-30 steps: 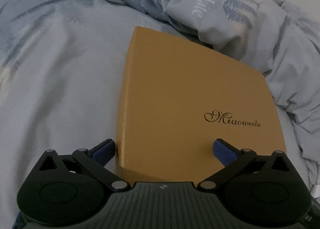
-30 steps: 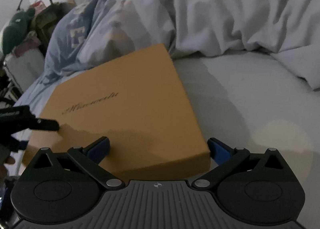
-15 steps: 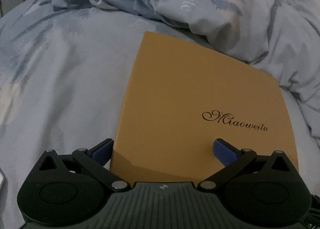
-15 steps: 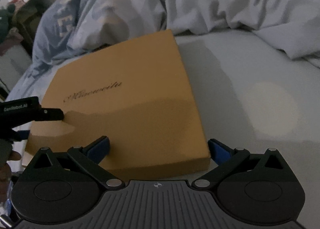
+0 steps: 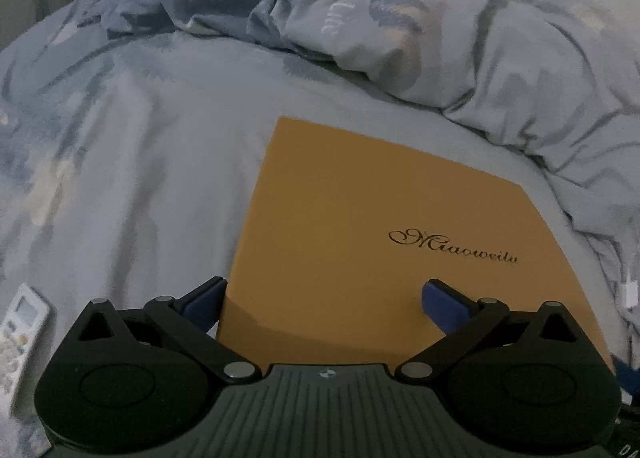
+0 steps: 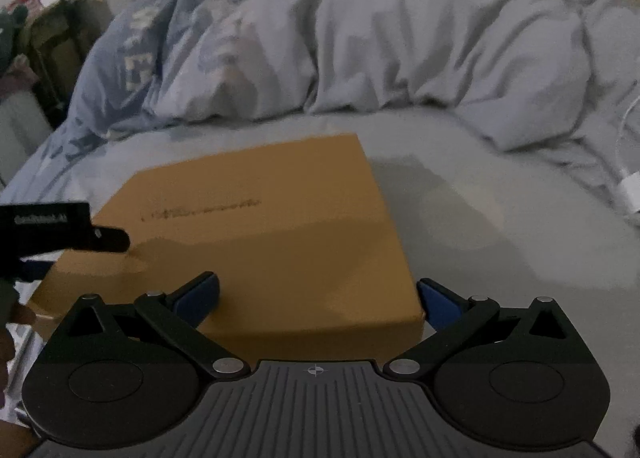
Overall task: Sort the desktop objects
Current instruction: 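Close the left tool on the edge of the orange box, then lift the orange box with the left tool toward the cardboard box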
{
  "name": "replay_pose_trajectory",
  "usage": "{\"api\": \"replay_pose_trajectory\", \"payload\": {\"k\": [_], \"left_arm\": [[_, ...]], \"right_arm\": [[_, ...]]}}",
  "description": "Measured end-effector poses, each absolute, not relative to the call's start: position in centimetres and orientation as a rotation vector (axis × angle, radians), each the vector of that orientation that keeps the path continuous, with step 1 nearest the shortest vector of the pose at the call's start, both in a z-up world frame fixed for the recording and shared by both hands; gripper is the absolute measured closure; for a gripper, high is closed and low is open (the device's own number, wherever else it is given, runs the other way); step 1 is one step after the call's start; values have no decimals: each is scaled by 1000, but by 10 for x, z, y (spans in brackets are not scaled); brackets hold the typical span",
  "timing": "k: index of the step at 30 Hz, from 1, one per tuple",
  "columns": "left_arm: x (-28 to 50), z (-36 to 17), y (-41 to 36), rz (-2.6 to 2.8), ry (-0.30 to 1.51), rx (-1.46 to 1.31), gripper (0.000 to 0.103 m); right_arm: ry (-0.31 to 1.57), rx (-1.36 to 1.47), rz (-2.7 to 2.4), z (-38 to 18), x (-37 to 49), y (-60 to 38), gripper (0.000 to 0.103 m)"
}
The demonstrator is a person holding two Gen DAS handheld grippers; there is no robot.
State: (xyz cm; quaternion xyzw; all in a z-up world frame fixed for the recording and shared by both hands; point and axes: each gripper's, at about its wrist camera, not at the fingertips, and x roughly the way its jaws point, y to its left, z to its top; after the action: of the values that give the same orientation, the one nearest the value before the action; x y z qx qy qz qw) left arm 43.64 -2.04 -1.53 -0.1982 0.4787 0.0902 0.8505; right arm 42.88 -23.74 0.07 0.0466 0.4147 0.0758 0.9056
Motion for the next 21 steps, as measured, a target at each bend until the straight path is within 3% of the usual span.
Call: {"api": "replay_pose_trajectory", "payload": {"k": [21], "left_arm": [[338,83,-22,97,919,-405,0]], "right_arm": [[727,123,89,116,300,-231,0]]}}
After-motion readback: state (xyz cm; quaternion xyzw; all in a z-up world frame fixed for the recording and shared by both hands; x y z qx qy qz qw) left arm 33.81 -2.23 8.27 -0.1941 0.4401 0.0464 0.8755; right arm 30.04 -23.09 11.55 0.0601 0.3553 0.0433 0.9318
